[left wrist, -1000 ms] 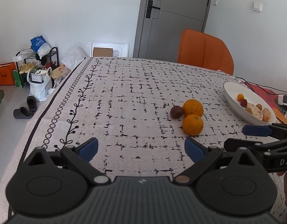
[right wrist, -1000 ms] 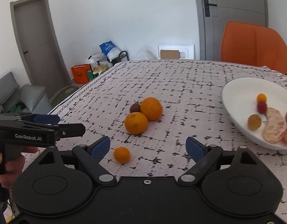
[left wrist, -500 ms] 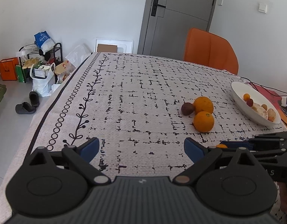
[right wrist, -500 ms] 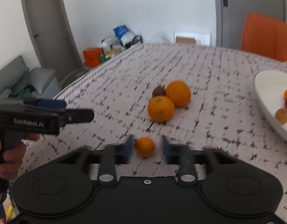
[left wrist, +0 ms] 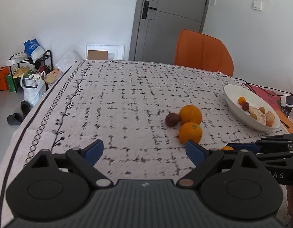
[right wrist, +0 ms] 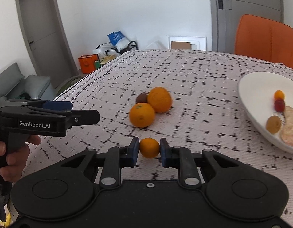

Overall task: Organize fruits
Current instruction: 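Grasp the small mandarin with the right gripper while the left gripper grasps an orange, then carry the mandarin with the right gripper onto the plate while the left gripper carries the orange there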

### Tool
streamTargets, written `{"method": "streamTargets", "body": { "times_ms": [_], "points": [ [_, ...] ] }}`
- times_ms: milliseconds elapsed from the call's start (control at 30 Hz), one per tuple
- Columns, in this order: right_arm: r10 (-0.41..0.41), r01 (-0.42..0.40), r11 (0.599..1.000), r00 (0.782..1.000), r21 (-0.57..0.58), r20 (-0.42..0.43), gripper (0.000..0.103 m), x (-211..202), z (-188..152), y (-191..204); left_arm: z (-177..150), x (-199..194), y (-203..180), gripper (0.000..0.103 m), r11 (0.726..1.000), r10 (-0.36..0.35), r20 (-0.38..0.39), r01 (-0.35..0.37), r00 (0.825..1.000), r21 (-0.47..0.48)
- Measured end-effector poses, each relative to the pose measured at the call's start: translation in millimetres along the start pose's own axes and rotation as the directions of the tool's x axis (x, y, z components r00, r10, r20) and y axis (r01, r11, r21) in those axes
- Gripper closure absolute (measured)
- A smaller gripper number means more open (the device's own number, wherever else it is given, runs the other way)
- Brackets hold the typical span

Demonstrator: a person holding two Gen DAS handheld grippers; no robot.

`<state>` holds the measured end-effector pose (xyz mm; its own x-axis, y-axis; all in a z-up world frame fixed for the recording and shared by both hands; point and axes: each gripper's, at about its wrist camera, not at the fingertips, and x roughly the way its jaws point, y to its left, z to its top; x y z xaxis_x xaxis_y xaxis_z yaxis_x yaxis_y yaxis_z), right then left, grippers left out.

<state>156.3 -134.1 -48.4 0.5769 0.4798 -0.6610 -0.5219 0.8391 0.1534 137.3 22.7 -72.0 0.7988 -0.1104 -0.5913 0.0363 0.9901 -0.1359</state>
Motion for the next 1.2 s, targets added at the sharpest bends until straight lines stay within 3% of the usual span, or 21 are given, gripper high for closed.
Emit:
{"method": "streamTargets", "body": {
  "times_ms": [700,767,833,1200],
  "points": [
    [-0.133,0.124,0.988,0.986,0.088,0.096,0.081,-33.7,3.0,-51.7,13.2,39.4,-46.6,0.039,0.992,-0.083,-0.044,0.087,0.996,0.090],
    [-0.151,0.141,0.985,0.982,0.099,0.109,0.081,-36.4,3.2,-56.6,12.3,48.0,-49.8,0.046,0.991,-0.072,-0.060,0.078,0.996,0.106],
    [-0.155,0.142,0.983,0.981,0.117,0.117,0.081,-37.8,3.6,-61.9,12.0,52.0,-51.6,0.067,0.989,-0.098,-0.072,0.105,0.993,0.101],
    [-0.211,0.185,0.970,0.963,0.159,0.168,0.081,-47.5,5.5,-83.2,25.2,44.4,-68.6,0.068,0.985,-0.100,-0.028,0.103,0.995,0.136]
  ]
}}
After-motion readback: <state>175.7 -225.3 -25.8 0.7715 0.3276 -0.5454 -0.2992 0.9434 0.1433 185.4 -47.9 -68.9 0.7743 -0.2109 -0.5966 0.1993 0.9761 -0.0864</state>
